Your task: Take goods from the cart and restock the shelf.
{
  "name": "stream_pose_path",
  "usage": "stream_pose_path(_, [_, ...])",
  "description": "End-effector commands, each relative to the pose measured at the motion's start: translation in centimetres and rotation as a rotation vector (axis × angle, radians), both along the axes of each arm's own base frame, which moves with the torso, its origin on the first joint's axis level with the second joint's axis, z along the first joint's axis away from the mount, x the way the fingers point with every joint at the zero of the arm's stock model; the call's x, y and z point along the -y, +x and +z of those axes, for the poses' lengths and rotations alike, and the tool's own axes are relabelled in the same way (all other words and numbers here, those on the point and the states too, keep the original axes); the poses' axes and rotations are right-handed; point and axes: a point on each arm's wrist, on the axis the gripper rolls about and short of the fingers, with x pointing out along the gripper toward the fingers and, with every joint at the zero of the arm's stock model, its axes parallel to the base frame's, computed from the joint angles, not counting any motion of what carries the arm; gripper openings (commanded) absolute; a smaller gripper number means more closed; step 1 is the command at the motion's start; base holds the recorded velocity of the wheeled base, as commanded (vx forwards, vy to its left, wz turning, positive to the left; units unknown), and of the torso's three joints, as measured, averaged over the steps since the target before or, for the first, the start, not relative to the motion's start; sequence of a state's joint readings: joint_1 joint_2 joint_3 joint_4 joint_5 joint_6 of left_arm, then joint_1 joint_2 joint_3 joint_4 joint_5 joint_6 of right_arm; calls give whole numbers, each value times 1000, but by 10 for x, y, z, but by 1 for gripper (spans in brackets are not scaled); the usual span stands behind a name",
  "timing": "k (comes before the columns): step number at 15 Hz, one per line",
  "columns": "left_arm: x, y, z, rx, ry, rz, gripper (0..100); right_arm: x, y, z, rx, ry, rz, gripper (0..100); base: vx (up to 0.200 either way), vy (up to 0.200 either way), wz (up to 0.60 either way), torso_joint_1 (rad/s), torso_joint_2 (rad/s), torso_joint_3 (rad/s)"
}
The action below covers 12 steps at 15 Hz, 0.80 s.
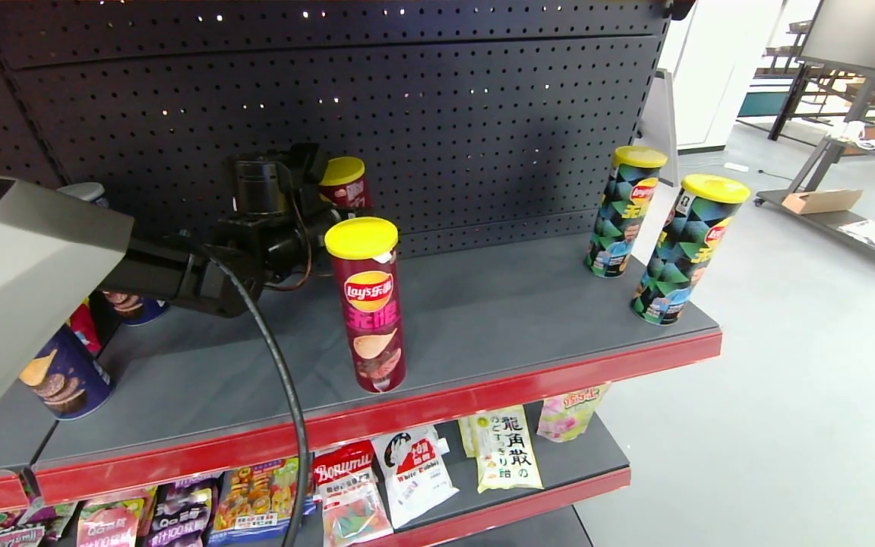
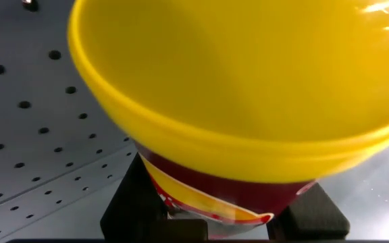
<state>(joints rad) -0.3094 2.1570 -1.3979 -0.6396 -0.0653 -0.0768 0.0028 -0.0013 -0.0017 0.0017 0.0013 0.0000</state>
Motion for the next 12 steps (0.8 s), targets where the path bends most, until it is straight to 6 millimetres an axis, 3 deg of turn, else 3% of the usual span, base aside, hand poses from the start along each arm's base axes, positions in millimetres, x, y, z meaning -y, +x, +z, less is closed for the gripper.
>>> stream_pose_path(1, [2, 1, -2, -2, 4, -6, 0, 0, 0, 0, -1, 0, 1, 100, 0, 0, 0, 0, 0, 0])
stream_pose_path(12, [4, -1, -8, -34, 47, -17, 0, 0, 0, 0, -1, 0, 1, 100, 0, 0, 0, 0, 0, 0])
